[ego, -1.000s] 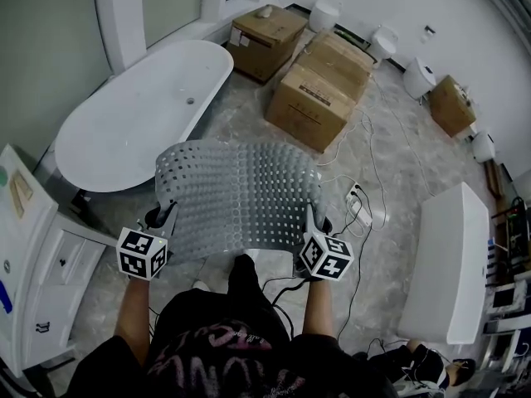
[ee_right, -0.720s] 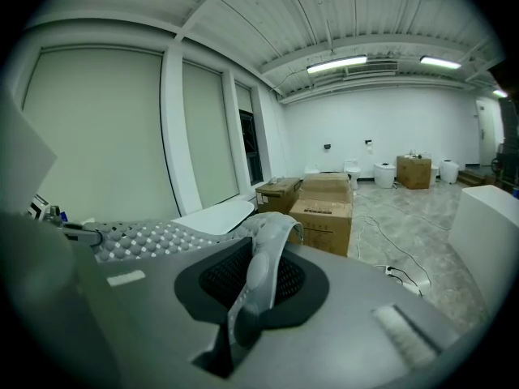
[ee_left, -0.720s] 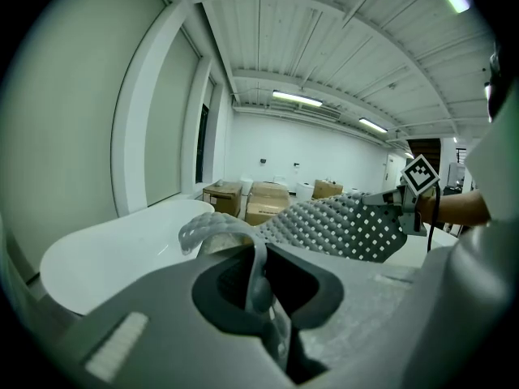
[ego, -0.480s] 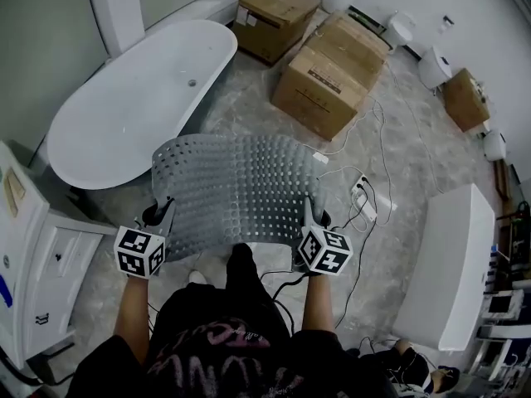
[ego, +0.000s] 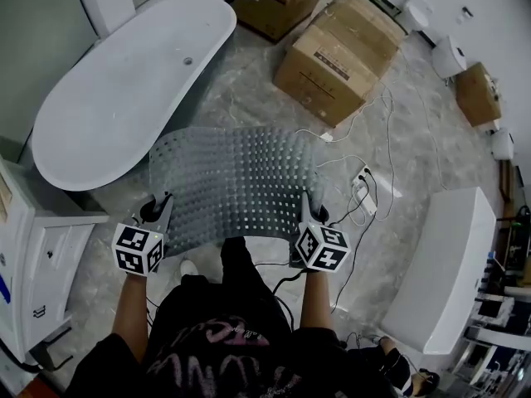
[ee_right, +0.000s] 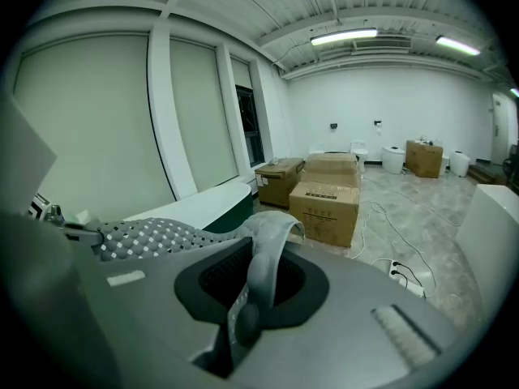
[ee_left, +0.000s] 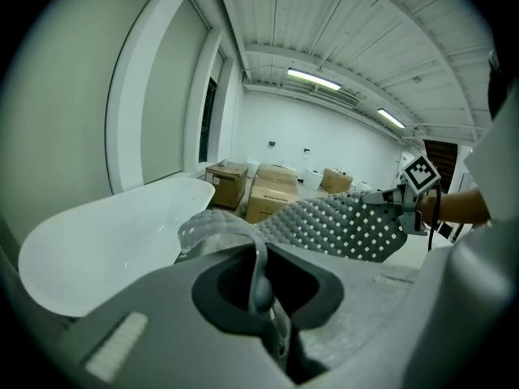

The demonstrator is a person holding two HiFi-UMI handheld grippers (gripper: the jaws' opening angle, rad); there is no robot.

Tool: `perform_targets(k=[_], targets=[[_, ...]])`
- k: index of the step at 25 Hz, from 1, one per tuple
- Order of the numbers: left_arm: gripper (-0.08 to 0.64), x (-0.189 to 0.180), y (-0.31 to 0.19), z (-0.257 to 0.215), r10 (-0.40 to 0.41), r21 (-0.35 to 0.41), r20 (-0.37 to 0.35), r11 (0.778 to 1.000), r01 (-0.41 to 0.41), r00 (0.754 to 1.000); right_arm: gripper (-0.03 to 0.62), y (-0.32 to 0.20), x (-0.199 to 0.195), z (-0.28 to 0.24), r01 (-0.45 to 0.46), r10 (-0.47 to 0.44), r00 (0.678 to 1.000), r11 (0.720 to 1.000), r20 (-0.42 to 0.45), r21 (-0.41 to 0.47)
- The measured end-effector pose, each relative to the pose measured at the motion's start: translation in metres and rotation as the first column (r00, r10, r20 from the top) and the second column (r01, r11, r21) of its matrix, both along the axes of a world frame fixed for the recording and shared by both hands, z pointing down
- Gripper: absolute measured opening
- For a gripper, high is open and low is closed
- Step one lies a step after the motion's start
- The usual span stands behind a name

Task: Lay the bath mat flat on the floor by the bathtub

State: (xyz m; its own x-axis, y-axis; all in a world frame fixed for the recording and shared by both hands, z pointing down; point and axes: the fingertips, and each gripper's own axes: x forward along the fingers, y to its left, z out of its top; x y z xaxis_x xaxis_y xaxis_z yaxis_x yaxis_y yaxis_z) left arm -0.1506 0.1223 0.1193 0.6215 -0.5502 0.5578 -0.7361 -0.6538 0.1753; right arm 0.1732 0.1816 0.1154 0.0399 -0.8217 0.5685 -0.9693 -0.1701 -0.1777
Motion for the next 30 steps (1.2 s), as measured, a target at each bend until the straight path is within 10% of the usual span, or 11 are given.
perform_targets(k=[30], targets=[[0.014,0.104,-0.078,0.047,-0.113,-0.069,0.123,0.990,0.122,0.986,0.049,-0.129,0.089,0.074,0.206,-0.200,0.977,0.974,0.076,-0.093]])
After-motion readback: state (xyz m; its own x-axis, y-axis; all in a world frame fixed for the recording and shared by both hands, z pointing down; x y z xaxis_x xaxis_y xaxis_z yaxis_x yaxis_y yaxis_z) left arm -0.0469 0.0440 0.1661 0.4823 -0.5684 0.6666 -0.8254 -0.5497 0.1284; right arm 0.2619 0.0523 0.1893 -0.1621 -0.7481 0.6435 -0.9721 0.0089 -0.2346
